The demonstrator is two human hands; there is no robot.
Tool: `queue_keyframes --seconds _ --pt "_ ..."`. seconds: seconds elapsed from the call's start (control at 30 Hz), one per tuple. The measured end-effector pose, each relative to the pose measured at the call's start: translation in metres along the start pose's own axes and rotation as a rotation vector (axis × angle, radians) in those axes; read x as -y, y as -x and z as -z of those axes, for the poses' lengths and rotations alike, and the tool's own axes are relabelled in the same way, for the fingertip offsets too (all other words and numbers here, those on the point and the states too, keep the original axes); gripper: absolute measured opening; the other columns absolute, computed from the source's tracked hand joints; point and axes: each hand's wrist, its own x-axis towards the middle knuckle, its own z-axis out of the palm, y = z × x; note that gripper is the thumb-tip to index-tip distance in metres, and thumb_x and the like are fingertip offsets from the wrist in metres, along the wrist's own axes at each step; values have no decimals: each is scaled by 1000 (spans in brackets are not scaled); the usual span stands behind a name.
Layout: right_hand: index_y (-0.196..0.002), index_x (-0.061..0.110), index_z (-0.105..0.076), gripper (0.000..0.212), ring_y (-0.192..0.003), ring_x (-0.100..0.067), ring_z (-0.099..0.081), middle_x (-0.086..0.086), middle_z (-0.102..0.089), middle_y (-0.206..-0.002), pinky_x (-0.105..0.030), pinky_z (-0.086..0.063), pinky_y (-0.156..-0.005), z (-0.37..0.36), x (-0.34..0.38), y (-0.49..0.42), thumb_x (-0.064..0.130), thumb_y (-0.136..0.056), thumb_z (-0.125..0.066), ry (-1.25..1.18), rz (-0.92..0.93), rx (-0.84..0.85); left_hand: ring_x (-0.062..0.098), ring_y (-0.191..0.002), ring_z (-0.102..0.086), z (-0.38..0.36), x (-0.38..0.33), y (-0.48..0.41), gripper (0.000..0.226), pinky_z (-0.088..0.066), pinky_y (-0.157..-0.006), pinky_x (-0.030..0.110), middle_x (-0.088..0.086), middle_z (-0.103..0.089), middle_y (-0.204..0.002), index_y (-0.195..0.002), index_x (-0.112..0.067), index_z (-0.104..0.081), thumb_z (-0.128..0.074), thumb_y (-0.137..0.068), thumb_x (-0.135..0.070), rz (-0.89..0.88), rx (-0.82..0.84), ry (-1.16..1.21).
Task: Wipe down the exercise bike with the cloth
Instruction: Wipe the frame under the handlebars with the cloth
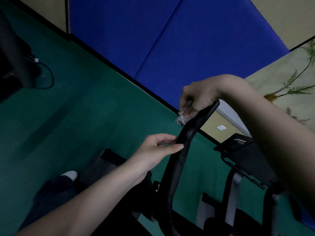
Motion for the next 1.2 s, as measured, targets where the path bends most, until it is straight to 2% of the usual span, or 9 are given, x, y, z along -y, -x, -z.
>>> queue_keyframes --seconds 0.13,0.23,0.33,0.47,0.63,0.73,0.8,0.97,1.2 --pt "-96 20 -66 10 -106 -29 -63 -9 -70 -111 -46 -50 -95 3 -9 -1 27 -89 -66 -81 -17 9 -5 -73 -62 0 -3 0 27 -43 -68 0 -4 -67 -92 -106 -11 -67 -73 -80 -10 8 12 -5" --pt "-96 19 -71 15 -88 -23 -67 -9 -72 -98 -35 -53 -79 5 -36 14 32 -89 -66 -301 -71 -120 -13 -68 -61 2 -5 0 23 -43 -65 0 -8 -68 -89 -102 -15 -67 -73 -80 -12 18 35 -25" --pt "-87 27 -67 4 -91 -18 -63 1 -69 -95 -37 -49 -84 -16 -47 21 31 -87 -68 -515 -63 -403 -13 -68 -61 3 -5 -2 23 -43 -65 2 -11 -68 -85 -100 -18 -67 -74 -78 -15 34 21 -31" --pt "-79 21 -67 11 -68 -22 -60 0 -63 -69 -40 -49 -63 -56 -39 18 26 -89 -64 -981 -116 -835 -13 -69 -61 3 -10 -5 23 -43 -66 2 -13 -69 -83 -99 -19 -68 -75 -77 -19 46 23 -76" --pt "-100 10 -68 19 -93 -20 -63 0 -68 -89 -44 -52 -87 -92 2 0 24 -94 -56 -1349 -410 -1505 -13 -69 -61 8 -16 -7 18 -46 -71 6 -17 -70 -76 -94 -25 -68 -75 -78 -23 76 43 -144" --pt "-90 14 -60 15 -76 -13 -60 12 -58 -74 -35 -51 -73 -104 26 -3 24 -97 -51 -1431 -537 -1710 -9 -79 -63 10 -20 -8 11 -46 -83 16 -11 -71 -89 -94 -25 -69 -70 -83 -24 71 50 -204" --pt "-86 16 -50 12 -64 -6 -53 13 -50 -66 -29 -44 -64 -109 39 -3 20 -98 -49 -1399 -581 -1753 -4 -83 -62 11 -23 -8 8 -47 -82 20 -7 -71 -93 -93 -23 -70 -64 -88 -22 55 72 -248" --pt "-87 13 -41 13 -70 -27 -57 -11 -59 -78 -38 -45 -66 -124 69 -5 17 -98 -47 -1413 -651 -1679 4 -88 -61 18 -34 -12 19 -47 -81 21 -9 -70 -90 -88 -27 -69 -55 -94 -15 15 115 -367" --pt "-75 26 -40 25 -52 -12 -49 12 -49 -54 -32 -42 -55 -159 89 -5 25 -98 -49 -1626 -668 -1410 5 -95 -62 24 -53 -25 24 -46 -86 17 -6 -67 -106 -108 -28 -64 -57 -93 -11 -276 226 -656"
